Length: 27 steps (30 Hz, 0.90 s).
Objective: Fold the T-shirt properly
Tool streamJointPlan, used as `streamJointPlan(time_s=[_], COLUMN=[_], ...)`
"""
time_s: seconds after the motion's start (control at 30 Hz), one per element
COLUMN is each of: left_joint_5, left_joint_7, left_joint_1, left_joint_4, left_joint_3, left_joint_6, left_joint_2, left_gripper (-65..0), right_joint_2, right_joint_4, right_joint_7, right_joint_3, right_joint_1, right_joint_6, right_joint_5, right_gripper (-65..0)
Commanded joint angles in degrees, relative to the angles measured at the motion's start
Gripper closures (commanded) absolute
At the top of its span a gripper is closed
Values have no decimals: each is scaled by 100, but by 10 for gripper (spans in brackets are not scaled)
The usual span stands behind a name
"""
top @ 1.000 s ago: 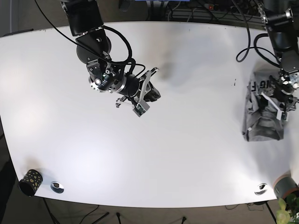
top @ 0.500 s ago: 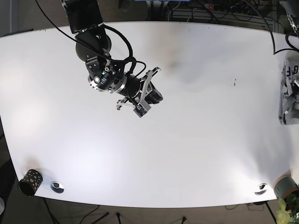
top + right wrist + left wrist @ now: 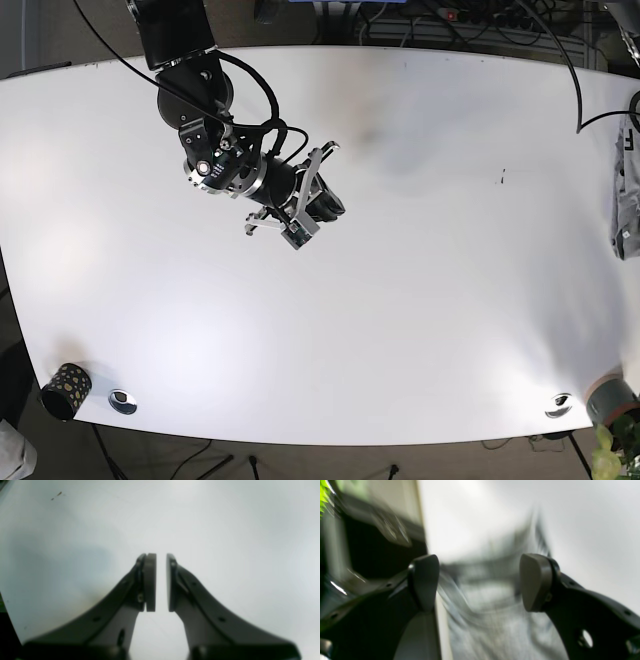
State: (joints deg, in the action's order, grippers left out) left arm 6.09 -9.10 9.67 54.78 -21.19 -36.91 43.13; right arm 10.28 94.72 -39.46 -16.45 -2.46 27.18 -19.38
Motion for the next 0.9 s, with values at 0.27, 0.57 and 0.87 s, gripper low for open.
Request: streamJointPlan(time_s=[0.27, 0.57, 0.87], left_joint_5=[11, 20, 29], left_joint_7=[36, 220, 880], left_joint_1=[-805, -972, -1772], left_joint_4=[2377, 3229, 3475], left_joint_3=[-110, 752, 1965], left_joint_6=[741, 2051, 2939], left_joint_2=[-1188, -2744, -3676], left_gripper=[-458, -458, -458], right_joint_2=[180, 180, 224], right_joint_4=[80, -386, -738], right_joint_7=[1401, 3124, 4091], right_joint_3=[594, 1341, 2177], right_joint_1=[154, 611, 1261], right_joint_6=[12, 3, -138], right_joint_5=[1432, 2329, 2338], right_gripper=[-59, -59, -59])
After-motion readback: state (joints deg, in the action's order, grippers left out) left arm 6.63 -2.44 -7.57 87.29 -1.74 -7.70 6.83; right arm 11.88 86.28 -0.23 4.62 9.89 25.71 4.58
